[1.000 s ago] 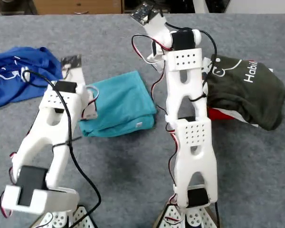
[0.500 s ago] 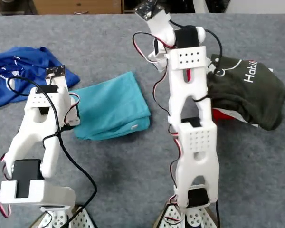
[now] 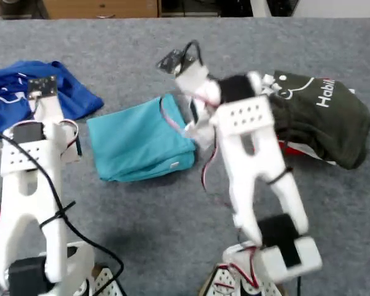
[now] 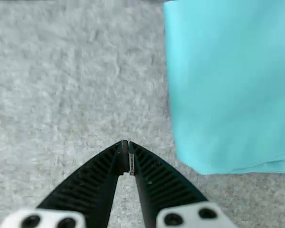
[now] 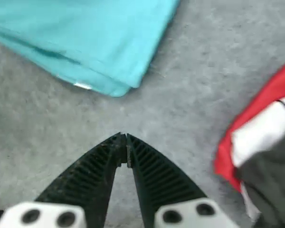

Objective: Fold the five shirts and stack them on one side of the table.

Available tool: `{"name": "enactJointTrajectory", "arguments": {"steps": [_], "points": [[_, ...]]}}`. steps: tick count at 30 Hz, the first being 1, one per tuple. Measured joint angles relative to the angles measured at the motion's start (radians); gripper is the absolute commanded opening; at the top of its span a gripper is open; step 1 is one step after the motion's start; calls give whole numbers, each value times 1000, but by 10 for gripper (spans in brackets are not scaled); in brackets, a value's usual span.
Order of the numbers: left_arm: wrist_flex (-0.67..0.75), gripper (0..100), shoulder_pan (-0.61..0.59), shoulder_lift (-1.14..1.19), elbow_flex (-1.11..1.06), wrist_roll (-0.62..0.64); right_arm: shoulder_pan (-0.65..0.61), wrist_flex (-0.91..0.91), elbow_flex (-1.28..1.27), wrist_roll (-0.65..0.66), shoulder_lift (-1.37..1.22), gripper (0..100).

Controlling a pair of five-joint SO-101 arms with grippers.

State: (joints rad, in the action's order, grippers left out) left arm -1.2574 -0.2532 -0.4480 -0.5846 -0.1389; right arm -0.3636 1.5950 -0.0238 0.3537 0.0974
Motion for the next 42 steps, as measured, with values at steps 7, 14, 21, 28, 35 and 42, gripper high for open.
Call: {"name": "enactJointTrajectory", "arguments": {"steps": [7,14,21,28,35,42], "points": [[21,19,-9,-21,-109,-2,-103,-325,-307,-374,63,281],[23,19,-9,-34,-167,-2,-181,-364,-259,-862,-121,436],[26,19,-46,-34,-175,-3,-193,-428,-68,-1119,-420,479],[31,19,-157,-34,-175,-57,-198,-462,106,-1132,-664,210],[31,19,-199,-34,-175,-98,-192,-338,190,-1023,-694,31],[31,19,-199,-34,-175,-100,-164,-138,296,-984,-695,1]]}}
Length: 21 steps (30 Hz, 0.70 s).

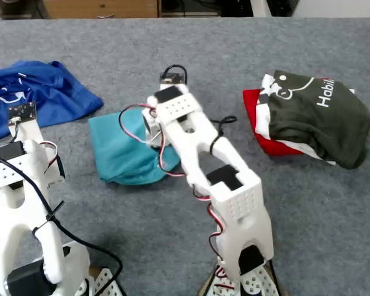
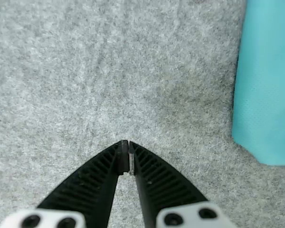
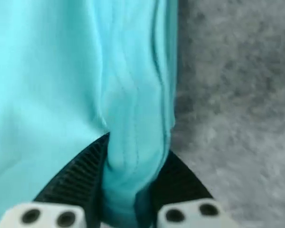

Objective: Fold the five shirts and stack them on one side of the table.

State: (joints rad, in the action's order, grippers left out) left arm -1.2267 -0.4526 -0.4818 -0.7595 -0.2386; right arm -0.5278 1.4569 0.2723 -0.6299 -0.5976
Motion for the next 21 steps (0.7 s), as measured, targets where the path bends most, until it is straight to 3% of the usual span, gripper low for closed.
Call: {"name": "enactJointTrajectory", "arguments": {"steps": [11,21], "points": [[0,19,0,0,0,0,201,293,384,310,117,1],[0,19,0,0,0,0,563,307,594,617,149,2]]}}
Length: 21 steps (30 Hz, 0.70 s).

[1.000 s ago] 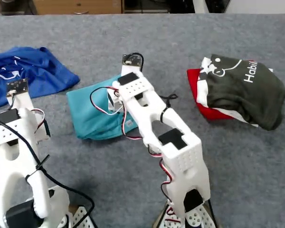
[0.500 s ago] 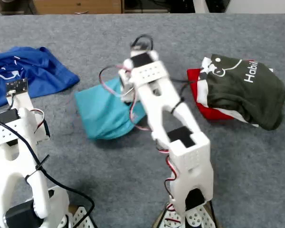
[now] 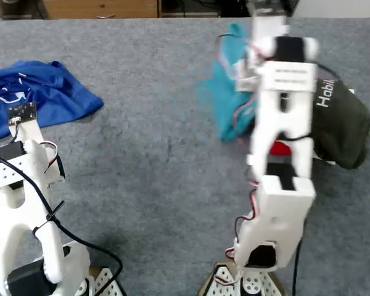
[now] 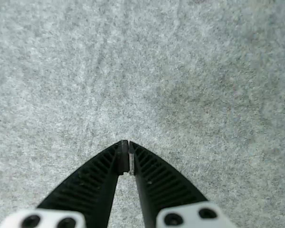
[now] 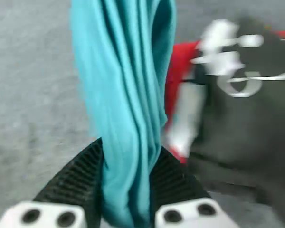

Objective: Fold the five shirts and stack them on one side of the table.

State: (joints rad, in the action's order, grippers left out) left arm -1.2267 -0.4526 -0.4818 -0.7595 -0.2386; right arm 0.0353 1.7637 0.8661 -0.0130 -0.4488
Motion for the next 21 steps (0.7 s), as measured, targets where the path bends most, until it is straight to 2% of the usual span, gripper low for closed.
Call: {"name": "enactJointTrajectory", "arguments": {"steps": [7,15,17,21], "points": [[0,19,0,0,0,0,233,2,25,158,61,2],[32,19,0,0,0,0,411,2,25,238,8,8],[32,19,0,0,0,0,434,2,25,253,-23,76],[35,19,0,0,0,0,473,2,25,258,-49,373]]}}
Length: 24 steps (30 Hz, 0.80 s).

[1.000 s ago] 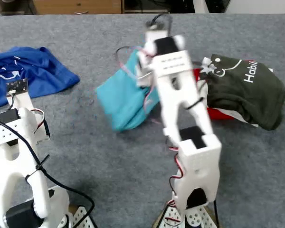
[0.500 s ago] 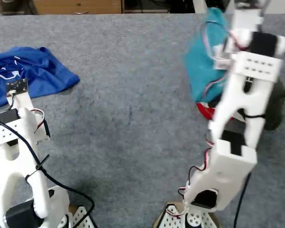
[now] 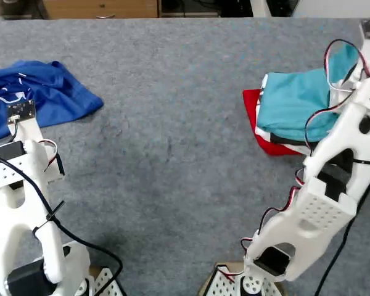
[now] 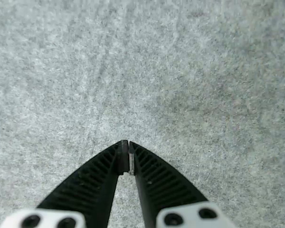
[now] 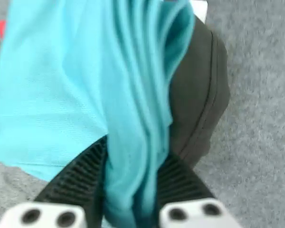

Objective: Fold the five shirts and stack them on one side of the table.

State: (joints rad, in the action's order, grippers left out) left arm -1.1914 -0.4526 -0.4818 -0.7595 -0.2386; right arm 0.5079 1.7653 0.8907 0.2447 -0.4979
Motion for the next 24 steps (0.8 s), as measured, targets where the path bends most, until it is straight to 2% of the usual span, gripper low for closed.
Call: {"name": "enactJointTrajectory", "arguments": {"steps": [3,6,9,11,16,17,20,24], "points": [[0,19,0,0,0,0,14,0,6,0,2,572],[0,25,0,0,2,0,14,0,6,2,2,585],[-12,102,0,0,32,0,14,0,6,-21,2,510],[-46,146,0,0,78,0,6,0,6,-49,2,412],[-83,191,-38,0,238,34,-49,0,6,-91,2,13],[-83,198,-55,5,279,44,-61,0,6,-94,2,0],[-55,225,-109,61,405,60,-92,2,6,-103,2,96],[-18,270,-190,239,589,101,-100,2,6,-103,2,75]]}}
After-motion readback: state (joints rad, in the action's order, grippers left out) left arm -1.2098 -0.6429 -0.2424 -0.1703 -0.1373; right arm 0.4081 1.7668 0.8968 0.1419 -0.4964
